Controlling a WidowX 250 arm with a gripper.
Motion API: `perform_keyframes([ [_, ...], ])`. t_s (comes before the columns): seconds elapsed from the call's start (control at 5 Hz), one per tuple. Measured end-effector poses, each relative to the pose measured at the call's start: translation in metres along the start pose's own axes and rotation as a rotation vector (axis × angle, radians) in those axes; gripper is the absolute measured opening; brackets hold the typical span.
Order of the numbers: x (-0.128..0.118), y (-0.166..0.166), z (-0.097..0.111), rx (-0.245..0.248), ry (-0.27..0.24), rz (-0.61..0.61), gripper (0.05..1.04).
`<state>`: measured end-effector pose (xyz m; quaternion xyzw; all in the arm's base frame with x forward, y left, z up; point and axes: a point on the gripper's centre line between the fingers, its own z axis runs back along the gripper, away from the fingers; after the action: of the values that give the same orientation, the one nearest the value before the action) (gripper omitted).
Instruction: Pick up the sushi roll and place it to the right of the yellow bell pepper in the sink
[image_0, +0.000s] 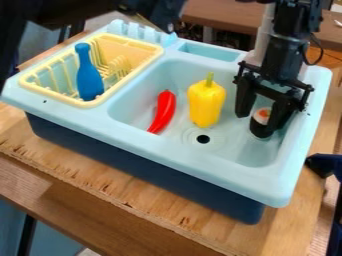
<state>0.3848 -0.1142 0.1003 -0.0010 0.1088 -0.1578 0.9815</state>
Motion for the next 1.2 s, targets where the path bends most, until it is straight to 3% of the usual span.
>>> perform_keyframes([
  [0.2, -0.014, -0.002, 0.03, 0.046, -0.051, 0.026, 1.004],
  [0.4, -0.026, -0.004, 0.052, 0.067, -0.094, 0.037, 1.001],
  [0.6, -0.043, -0.013, 0.065, 0.079, -0.092, 0.037, 1.001],
  [0.8, -0.077, -0.021, 0.082, 0.058, -0.106, 0.026, 1.0],
  [1.2, -0.077, -0.021, 0.085, 0.056, -0.121, 0.018, 0.999],
])
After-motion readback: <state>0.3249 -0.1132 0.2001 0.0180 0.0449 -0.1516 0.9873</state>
